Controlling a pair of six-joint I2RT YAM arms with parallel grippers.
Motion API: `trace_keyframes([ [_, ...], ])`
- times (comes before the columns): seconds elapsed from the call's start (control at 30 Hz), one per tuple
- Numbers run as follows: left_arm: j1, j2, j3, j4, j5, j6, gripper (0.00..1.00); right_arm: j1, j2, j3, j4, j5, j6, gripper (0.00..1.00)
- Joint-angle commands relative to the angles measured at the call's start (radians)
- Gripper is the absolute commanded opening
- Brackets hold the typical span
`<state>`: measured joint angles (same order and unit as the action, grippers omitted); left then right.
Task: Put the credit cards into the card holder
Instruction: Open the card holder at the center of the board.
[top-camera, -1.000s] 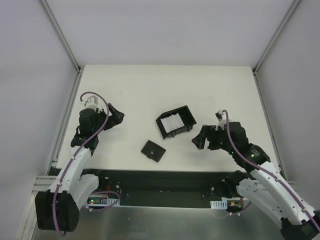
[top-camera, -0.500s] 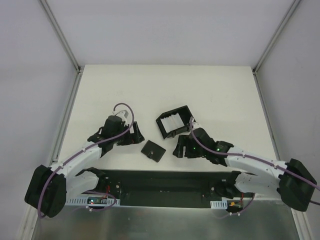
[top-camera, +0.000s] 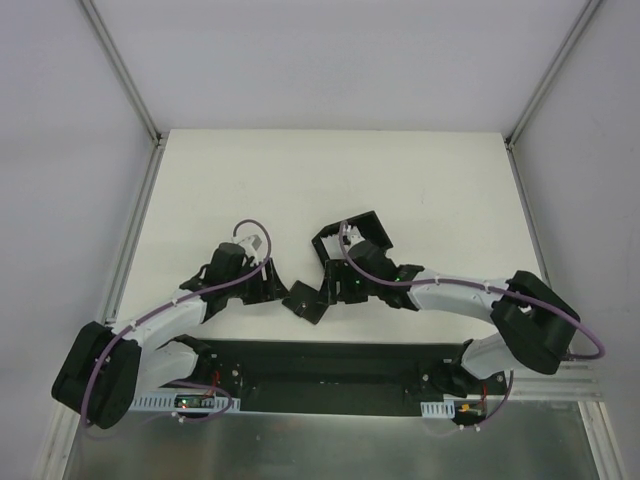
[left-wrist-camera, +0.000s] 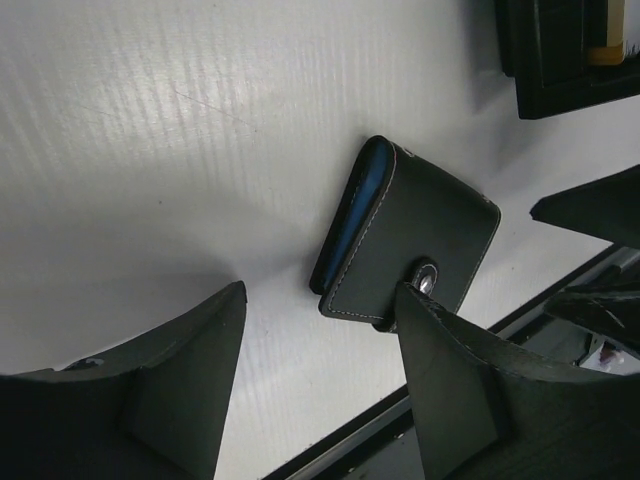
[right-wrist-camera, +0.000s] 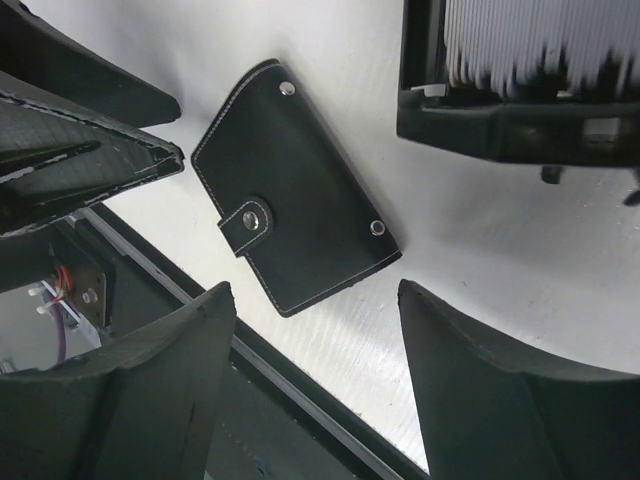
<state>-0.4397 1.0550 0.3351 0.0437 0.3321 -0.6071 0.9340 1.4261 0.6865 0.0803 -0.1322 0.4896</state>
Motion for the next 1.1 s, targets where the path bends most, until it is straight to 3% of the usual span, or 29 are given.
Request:
trace_keyframes([
  [0.0,-0.011,0.036,-0.034,0.073,0.079,-0.048,0.60,0.011,0.054,0.030,0.065,-0.052,-0.026,0.69],
  [0.4,-0.013,0.123,-0.007,0.151,0.104,-0.046,0.41,0.081,0.134,0.057,0.081,-0.098,-0.109,0.57],
  [0.63,-0.013,0.224,0.062,0.170,0.122,-0.016,0.36,0.094,0.093,0.048,0.059,-0.049,-0.106,0.54],
  [0.8,-0.013,0.235,0.058,0.165,0.111,-0.013,0.43,0.080,0.017,0.027,-0.017,0.052,-0.114,0.57],
  [1.07,-0.013,0.134,0.001,0.117,0.079,-0.010,0.50,0.005,0.100,0.088,-0.016,-0.009,-0.138,0.61],
])
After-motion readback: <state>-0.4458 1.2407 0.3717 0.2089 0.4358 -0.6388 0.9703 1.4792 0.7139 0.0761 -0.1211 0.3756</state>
